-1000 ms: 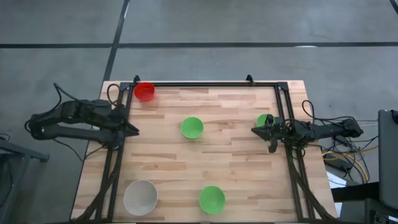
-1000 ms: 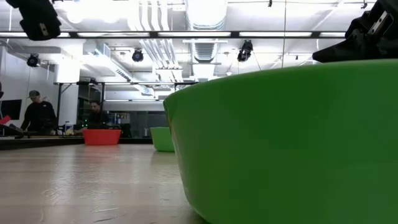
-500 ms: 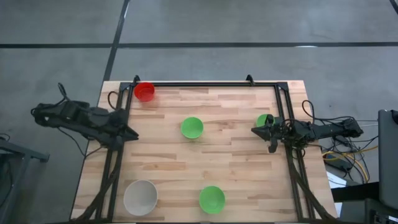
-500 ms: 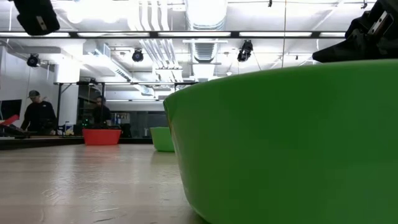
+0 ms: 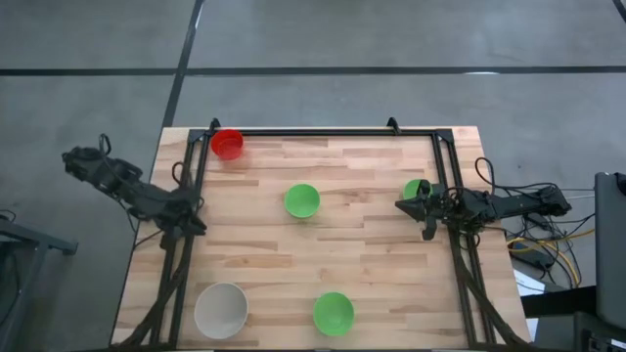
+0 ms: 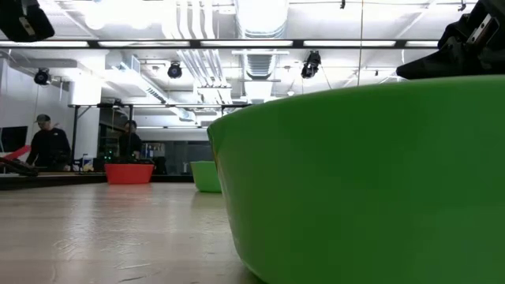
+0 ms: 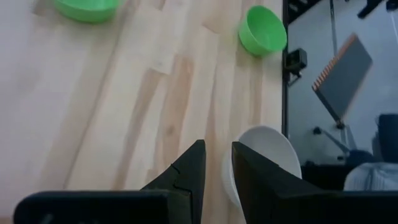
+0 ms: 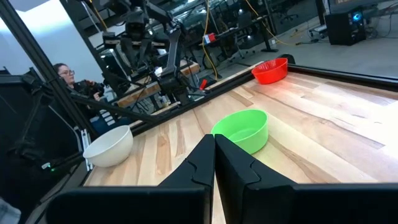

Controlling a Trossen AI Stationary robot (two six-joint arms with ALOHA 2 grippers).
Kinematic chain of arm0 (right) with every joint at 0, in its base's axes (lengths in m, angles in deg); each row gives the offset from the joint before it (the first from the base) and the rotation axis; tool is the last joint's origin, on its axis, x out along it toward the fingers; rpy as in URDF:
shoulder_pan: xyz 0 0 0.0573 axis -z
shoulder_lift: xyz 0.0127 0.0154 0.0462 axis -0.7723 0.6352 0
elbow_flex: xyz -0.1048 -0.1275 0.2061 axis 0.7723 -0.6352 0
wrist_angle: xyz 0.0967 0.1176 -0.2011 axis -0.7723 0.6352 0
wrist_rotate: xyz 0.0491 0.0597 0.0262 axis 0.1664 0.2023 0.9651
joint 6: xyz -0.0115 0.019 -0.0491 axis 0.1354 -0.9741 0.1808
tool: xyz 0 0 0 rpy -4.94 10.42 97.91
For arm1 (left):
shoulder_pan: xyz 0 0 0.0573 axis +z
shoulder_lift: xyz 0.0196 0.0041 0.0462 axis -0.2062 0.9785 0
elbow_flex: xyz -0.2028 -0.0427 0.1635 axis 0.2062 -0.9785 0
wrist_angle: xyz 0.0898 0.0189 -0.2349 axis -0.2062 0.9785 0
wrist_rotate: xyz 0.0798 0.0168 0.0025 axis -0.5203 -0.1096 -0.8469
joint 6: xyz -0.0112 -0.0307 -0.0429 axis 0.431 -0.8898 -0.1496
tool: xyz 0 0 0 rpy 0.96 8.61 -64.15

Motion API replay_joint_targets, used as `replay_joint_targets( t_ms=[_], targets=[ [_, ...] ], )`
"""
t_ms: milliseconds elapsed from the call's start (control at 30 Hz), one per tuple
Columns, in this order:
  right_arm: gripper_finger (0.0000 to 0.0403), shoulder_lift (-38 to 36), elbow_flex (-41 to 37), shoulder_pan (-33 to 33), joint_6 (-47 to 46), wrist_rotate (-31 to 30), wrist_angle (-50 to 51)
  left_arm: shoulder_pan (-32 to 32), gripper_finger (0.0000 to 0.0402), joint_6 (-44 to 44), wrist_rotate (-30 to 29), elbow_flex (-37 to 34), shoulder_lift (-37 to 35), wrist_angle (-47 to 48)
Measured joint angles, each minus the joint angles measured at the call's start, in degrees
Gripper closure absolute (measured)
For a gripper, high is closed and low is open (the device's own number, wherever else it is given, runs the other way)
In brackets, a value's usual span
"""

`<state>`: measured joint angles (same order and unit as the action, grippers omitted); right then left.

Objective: Nest bowls inside each other
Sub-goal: Move the gray bowl to the center of the table

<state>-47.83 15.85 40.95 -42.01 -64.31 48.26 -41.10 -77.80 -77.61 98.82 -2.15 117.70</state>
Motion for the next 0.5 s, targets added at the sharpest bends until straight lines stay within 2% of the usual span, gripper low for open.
replay_joint_targets(
  t_ms=[333,500],
  targets=[
    [0.0394,-0.01,0.01,0.01,0.0,0.0,-0.02,-7.41,0.0319,4.56,3.36,-0.49,4.53,-6.08],
    [0.0394,0.0,0.02,0.01,0.0,0.0,-0.02,-11.78,0.0319,-0.54,4.41,-0.57,8.06,-5.45]
  ],
)
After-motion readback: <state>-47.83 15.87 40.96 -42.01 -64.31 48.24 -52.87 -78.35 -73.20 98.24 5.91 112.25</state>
